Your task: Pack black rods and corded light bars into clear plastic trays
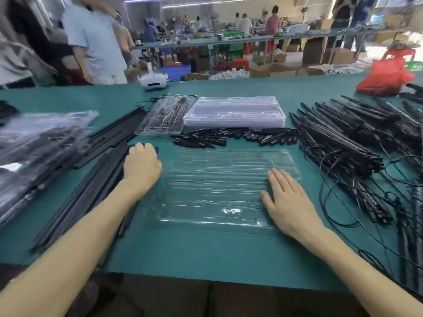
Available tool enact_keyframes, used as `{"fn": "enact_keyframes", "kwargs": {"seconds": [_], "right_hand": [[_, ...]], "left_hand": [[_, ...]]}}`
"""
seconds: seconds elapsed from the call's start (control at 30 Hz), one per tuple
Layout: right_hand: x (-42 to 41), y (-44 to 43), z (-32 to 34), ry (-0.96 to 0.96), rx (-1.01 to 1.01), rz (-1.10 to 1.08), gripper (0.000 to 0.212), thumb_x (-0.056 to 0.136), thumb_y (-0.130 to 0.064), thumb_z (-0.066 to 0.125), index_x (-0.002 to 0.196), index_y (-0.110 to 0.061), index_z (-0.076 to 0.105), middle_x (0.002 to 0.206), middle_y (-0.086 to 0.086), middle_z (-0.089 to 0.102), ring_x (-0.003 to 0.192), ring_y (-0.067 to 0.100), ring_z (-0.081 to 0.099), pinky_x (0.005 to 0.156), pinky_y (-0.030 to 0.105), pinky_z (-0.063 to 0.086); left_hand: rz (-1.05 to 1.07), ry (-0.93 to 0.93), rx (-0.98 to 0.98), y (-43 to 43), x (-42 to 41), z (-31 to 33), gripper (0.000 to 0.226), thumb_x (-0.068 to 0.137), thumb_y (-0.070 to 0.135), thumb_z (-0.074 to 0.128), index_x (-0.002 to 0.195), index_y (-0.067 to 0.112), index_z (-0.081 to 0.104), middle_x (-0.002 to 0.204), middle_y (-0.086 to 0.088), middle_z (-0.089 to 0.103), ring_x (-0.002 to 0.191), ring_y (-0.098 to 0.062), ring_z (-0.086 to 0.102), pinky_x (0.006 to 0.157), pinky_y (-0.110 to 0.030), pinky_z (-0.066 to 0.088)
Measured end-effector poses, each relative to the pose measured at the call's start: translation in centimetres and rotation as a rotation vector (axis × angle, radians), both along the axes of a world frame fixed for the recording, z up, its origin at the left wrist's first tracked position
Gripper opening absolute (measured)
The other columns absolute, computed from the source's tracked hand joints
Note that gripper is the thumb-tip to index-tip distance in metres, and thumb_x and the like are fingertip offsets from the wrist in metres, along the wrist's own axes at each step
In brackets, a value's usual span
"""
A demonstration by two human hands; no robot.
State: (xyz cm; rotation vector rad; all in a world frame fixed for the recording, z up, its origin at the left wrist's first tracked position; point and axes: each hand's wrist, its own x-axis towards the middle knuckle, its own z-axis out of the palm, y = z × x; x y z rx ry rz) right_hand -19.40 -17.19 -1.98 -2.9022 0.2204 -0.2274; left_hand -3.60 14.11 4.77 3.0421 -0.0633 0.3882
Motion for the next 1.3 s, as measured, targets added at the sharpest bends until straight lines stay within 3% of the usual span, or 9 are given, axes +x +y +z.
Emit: {"fn": "enact_keyframes", "kwargs": {"seconds": [0.23, 0.43, 0.63, 0.77, 0.83, 0.9, 1.03, 1.13, 1.3], "right_hand": [[0.1, 0.1, 0.3, 0.027, -0.025, 0.005, 0.066, 0.105, -0.05, 0.017, 0.161, -0.018, 0.0, 0.169, -0.005, -0.005, 0.154, 0.011, -0.009, 0.126, 0.035, 0.0], [-0.1, 0.1, 0.3, 0.015, -0.019, 0.004, 0.066, 0.105, -0.05, 0.018, 0.161, -0.018, 0.002, 0.169, -0.005, -0.003, 0.154, 0.012, -0.007, 0.126, 0.035, 0.001], [0.0, -0.1, 0.3, 0.012, -0.003, 0.006, 0.066, 0.105, -0.05, 0.019, 0.161, -0.019, 0.003, 0.169, -0.006, -0.002, 0.154, 0.011, -0.007, 0.126, 0.035, 0.0], [0.0, 0.0, 0.3, 0.012, -0.002, 0.004, 0.066, 0.105, -0.05, 0.018, 0.161, -0.019, 0.004, 0.169, -0.005, -0.001, 0.154, 0.011, -0.007, 0.126, 0.034, 0.0], [-0.1, 0.1, 0.3, 0.013, 0.0, 0.004, 0.065, 0.105, -0.05, 0.019, 0.161, -0.02, 0.004, 0.169, -0.006, -0.001, 0.154, 0.011, -0.007, 0.126, 0.034, 0.0], [-0.2, 0.2, 0.3, 0.011, 0.003, 0.004, 0.066, 0.105, -0.05, 0.019, 0.161, -0.019, 0.004, 0.169, -0.006, -0.001, 0.154, 0.011, -0.006, 0.126, 0.034, 0.0], [-0.3, 0.2, 0.4, 0.009, 0.012, 0.005, 0.065, 0.106, -0.05, 0.019, 0.161, -0.019, 0.004, 0.169, -0.005, -0.001, 0.154, 0.011, -0.006, 0.126, 0.035, 0.0], [-0.3, 0.2, 0.4, 0.006, 0.001, 0.007, 0.065, 0.106, -0.049, 0.02, 0.161, -0.018, 0.005, 0.169, -0.004, 0.0, 0.155, 0.012, -0.005, 0.126, 0.035, 0.001], [-0.3, 0.3, 0.5, -0.005, -0.002, 0.006, 0.065, 0.106, -0.047, 0.024, 0.161, -0.018, 0.005, 0.169, -0.003, 0.0, 0.155, 0.013, -0.005, 0.126, 0.034, -0.001]], "left_hand": [[0.103, 0.135, 0.176, 1.5, -0.6, -1.9, 0.028, 0.099, 0.018, 0.056, 0.121, 0.001, 0.052, 0.125, -0.02, 0.056, 0.113, -0.037, 0.061, 0.084, -0.043, 0.051], [0.069, 0.158, 0.158, 1.1, -0.9, -1.4, 0.012, 0.093, 0.015, 0.057, 0.085, 0.006, 0.055, 0.107, -0.017, 0.066, 0.09, -0.036, 0.063, 0.07, -0.035, 0.043], [-0.01, -0.007, -0.083, 0.1, -1.3, 1.7, 0.031, 0.096, 0.031, 0.06, 0.104, 0.002, 0.057, 0.106, -0.023, 0.066, 0.098, -0.044, 0.064, 0.078, -0.043, 0.047], [-0.162, -0.049, -0.558, -1.7, -1.5, 5.2, 0.03, 0.095, 0.027, 0.062, 0.122, 0.012, 0.063, 0.102, -0.01, 0.071, 0.088, -0.032, 0.069, 0.089, -0.04, 0.054], [-0.248, -0.039, -0.707, -2.9, -1.9, 6.1, 0.034, 0.094, 0.019, 0.061, 0.127, 0.025, 0.063, 0.09, 0.0, 0.069, 0.075, -0.023, 0.071, 0.079, -0.033, 0.055], [-0.285, 0.046, -0.814, -4.2, -2.3, 6.0, 0.026, 0.094, 0.013, 0.058, 0.113, 0.029, 0.069, 0.084, 0.002, 0.065, 0.067, -0.021, 0.071, 0.063, -0.031, 0.056], [-0.263, 0.263, -1.061, -6.4, -3.1, 4.2, 0.012, 0.099, 0.011, 0.06, 0.094, 0.009, 0.071, 0.075, -0.01, 0.068, 0.055, -0.02, 0.071, 0.049, -0.028, 0.057], [-0.275, 0.376, -1.102, -7.4, -3.9, 2.8, 0.027, 0.102, 0.02, 0.056, 0.099, -0.006, 0.065, 0.074, -0.022, 0.069, 0.06, -0.031, 0.073, 0.056, -0.034, 0.061], [-0.306, 0.385, -0.849, -8.6, -4.7, 0.8, 0.024, 0.102, 0.015, 0.051, 0.091, 0.0, 0.066, 0.077, -0.019, 0.073, 0.064, -0.028, 0.075, 0.066, -0.036, 0.063]]}}
